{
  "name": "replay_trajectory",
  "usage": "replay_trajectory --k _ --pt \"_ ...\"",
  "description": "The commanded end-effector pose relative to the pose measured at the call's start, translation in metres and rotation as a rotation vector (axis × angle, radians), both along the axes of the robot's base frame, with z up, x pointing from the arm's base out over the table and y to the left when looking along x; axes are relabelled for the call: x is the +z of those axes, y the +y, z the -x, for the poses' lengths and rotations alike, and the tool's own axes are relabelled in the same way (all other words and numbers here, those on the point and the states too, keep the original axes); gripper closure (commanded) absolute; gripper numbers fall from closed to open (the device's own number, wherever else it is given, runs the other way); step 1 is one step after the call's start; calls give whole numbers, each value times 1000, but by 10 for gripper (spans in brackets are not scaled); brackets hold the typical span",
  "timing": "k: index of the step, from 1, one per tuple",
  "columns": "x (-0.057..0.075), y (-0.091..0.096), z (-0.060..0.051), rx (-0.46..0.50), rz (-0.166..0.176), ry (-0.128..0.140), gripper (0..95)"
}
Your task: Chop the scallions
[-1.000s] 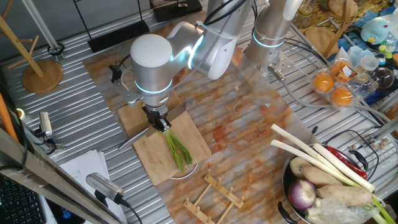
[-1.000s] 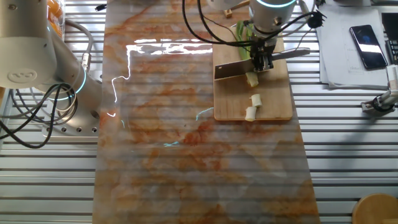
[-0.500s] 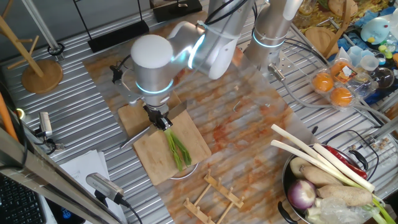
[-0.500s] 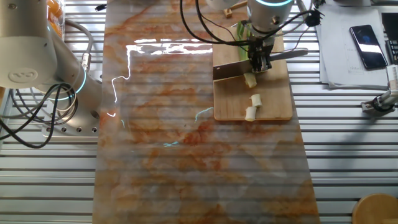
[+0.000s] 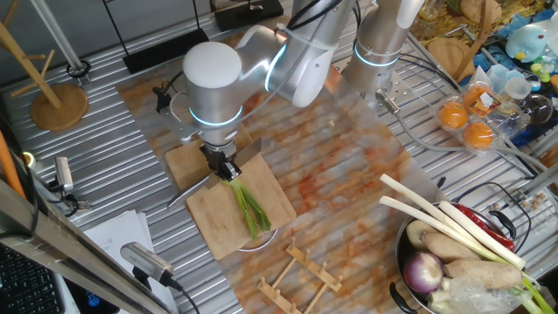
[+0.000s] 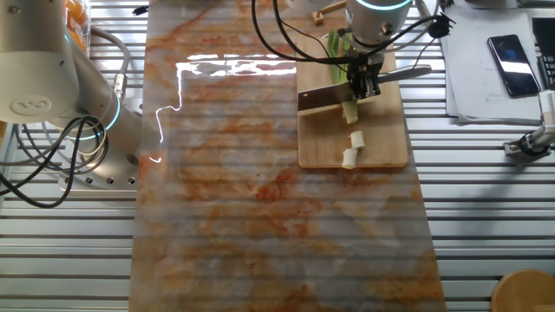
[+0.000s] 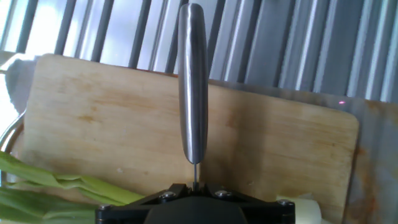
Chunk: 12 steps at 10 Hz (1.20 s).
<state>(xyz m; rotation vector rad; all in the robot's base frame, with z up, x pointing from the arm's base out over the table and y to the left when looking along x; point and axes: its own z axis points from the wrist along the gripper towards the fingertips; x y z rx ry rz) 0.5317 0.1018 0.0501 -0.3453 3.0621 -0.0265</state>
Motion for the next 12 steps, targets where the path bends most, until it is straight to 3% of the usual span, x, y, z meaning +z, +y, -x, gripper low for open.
replay_trajectory --k 1,6,12 --pt "4 1 -2 2 -1 9 950" --pt "10 0 5 1 -1 29 950" --pt "11 -3 31 1 1 65 950"
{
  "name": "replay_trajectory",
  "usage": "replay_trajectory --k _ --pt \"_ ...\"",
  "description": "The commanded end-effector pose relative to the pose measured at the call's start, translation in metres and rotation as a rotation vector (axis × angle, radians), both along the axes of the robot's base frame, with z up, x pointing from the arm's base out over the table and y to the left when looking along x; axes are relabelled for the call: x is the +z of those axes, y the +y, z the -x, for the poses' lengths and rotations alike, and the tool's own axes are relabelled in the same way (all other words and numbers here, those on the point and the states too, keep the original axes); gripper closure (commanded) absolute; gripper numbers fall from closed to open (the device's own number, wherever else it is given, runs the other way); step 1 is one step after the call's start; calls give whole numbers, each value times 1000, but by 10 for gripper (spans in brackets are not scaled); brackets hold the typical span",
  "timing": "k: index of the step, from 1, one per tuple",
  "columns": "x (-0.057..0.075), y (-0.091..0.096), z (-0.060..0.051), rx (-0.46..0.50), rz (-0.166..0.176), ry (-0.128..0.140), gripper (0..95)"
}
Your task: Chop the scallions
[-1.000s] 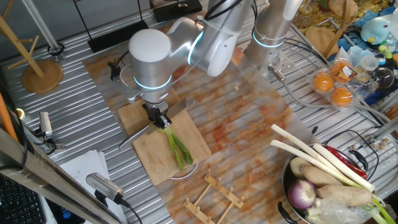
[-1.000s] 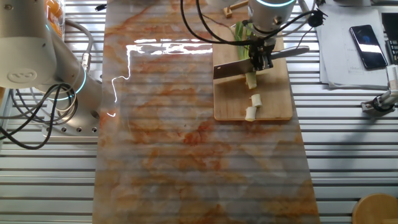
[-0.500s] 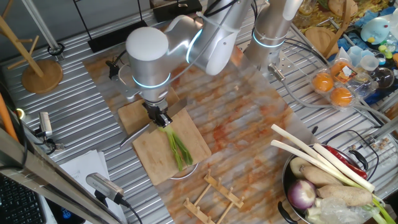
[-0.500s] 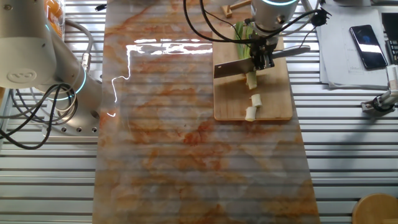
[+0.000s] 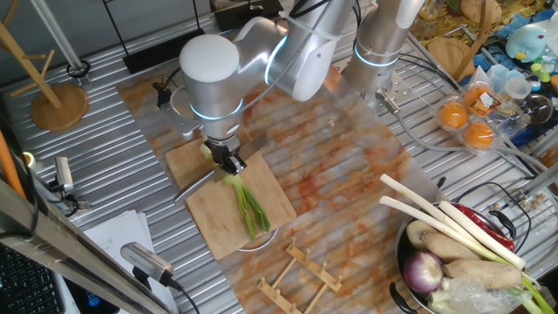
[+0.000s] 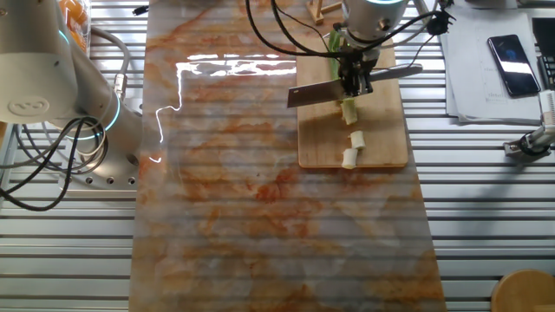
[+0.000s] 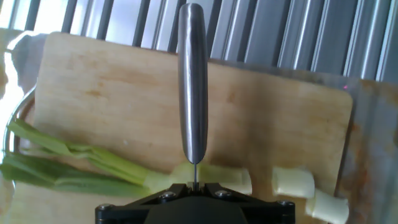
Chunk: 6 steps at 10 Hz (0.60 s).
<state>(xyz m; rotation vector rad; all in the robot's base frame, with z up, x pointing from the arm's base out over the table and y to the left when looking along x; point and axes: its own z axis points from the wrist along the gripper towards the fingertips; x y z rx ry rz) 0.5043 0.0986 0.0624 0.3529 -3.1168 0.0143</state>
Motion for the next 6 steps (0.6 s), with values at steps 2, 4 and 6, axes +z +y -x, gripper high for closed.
replay_trajectory --k 2,4,6 --pt "-4 -1 11 -3 3 8 950" --pt "-7 -1 13 -5 11 13 950" --pt "-13 0 13 -9 14 8 950"
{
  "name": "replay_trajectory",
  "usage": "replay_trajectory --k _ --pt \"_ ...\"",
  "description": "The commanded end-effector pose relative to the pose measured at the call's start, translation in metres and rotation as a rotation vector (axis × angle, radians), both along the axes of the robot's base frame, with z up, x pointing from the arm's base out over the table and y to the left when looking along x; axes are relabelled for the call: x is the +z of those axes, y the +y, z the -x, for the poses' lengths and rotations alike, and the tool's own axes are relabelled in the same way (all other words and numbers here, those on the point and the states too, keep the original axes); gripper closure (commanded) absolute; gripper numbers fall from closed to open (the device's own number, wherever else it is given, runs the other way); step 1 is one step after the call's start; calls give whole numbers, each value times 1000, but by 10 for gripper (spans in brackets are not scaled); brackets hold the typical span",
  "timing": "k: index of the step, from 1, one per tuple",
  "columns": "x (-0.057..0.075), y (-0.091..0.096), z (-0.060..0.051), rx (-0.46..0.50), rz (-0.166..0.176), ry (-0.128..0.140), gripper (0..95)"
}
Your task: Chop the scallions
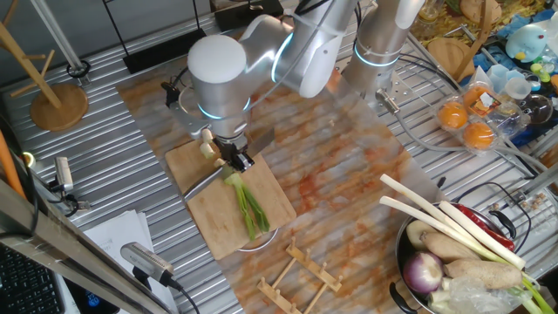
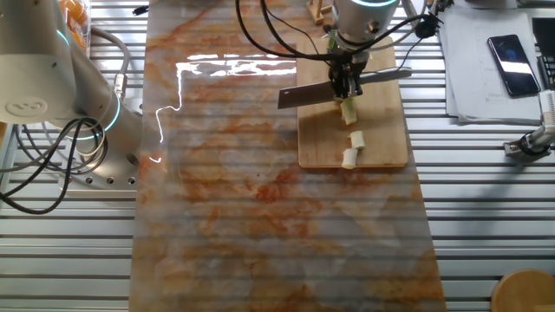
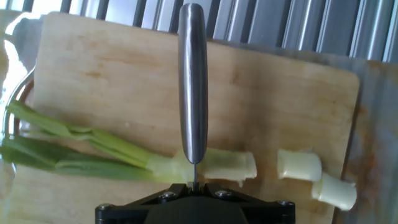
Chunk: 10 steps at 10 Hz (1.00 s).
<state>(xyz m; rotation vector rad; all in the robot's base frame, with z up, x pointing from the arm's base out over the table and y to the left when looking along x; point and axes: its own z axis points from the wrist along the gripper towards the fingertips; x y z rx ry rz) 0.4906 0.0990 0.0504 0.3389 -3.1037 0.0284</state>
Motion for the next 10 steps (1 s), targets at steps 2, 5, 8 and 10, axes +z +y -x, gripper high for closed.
replay_trajectory --k 2,5,8,10 --pt "2 -3 -8 6 18 -5 950" --pt "11 -13 -18 36 33 1 950" --pt "1 -21 -20 43 47 0 950" --pt "4 -27 -20 62 51 -1 950"
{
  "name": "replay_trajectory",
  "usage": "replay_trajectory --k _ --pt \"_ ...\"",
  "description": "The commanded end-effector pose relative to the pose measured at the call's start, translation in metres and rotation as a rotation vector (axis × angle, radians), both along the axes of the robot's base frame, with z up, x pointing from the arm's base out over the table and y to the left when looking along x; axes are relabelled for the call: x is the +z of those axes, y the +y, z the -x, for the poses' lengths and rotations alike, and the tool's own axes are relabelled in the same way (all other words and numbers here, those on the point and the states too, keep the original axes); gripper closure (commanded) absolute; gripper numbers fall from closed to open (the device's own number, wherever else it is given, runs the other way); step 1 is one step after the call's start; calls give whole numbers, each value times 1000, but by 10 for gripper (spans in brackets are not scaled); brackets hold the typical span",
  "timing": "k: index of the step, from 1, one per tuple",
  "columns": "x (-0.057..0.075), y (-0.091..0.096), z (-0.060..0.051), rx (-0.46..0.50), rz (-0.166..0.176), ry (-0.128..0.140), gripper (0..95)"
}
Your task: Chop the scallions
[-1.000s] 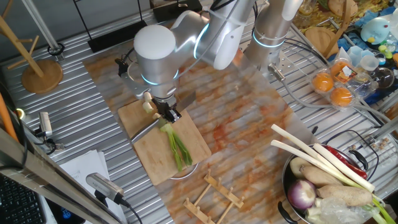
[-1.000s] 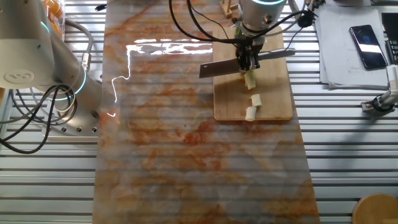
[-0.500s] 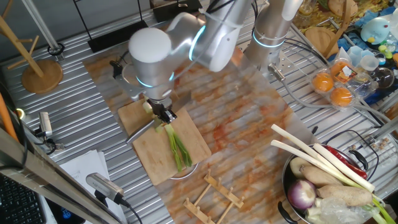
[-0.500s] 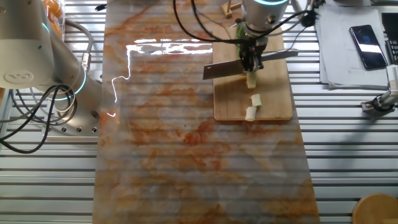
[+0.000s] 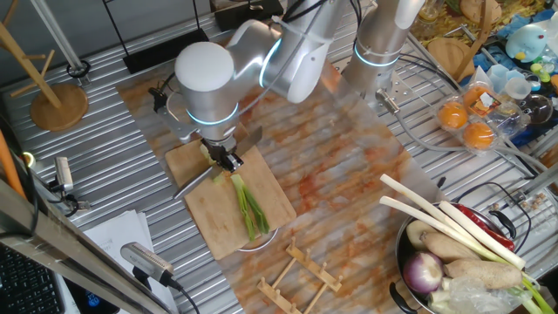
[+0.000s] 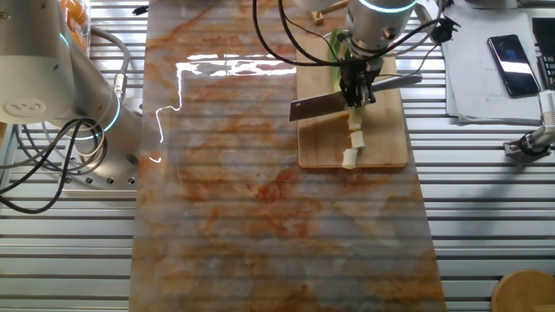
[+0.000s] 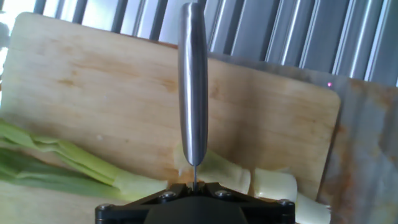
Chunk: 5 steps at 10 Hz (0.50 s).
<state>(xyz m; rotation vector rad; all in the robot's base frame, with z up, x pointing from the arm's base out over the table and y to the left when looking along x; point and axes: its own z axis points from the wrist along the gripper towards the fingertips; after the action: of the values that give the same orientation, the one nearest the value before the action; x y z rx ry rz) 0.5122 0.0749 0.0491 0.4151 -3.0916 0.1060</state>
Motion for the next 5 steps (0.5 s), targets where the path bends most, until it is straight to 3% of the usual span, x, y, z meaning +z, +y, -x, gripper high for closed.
replay_trajectory --k 1,5 --pt "8 -5 2 23 4 4 950" --pt "14 -10 1 55 7 2 950"
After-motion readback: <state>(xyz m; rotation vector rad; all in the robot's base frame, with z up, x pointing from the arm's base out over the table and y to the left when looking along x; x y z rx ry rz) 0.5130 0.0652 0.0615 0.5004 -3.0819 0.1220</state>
